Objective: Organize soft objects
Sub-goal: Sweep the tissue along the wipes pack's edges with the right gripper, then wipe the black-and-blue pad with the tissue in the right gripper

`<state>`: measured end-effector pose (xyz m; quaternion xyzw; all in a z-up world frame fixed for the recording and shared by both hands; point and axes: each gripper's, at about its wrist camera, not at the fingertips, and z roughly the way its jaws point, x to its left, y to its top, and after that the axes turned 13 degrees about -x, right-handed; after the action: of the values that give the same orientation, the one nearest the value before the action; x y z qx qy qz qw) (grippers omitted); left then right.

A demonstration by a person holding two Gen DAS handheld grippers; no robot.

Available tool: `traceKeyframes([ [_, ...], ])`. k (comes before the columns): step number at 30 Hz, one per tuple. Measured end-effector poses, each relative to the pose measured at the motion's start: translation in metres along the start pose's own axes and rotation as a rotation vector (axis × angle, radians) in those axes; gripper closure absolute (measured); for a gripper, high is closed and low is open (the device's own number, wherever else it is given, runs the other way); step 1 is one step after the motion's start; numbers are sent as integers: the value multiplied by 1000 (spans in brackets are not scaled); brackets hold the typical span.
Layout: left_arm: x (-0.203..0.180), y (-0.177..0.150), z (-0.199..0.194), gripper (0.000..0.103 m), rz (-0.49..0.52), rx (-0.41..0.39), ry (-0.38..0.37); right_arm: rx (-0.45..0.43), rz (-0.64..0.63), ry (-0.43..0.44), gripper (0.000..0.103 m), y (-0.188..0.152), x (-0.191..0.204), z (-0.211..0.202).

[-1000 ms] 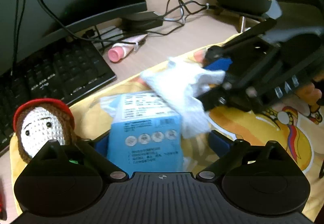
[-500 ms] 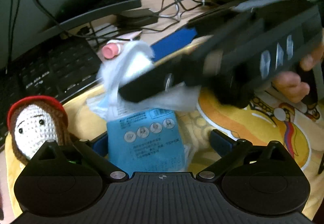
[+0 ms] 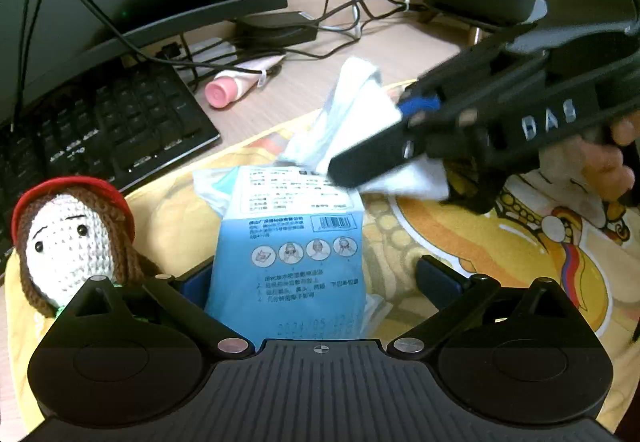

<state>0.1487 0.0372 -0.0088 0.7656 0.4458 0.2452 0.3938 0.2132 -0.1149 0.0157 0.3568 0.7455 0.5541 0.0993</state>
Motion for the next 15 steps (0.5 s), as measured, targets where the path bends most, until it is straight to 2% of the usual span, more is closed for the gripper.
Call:
traceKeyframes([
  [4, 5, 2, -4, 0, -5, -21, 25, -29, -57, -86, 81, 4, -13, -21],
  [10, 13, 14, -25, 0, -22, -93, -7, -41, 4, -239, 81, -19, -64, -66],
  [13, 6, 26, -39, 0, -3, -149, 51, -46, -23, -301, 81, -30, -81, -75],
  [15, -6, 36, -46, 0, -23, -183, 54, -65, -34, -316, 79, -33, -90, -78],
])
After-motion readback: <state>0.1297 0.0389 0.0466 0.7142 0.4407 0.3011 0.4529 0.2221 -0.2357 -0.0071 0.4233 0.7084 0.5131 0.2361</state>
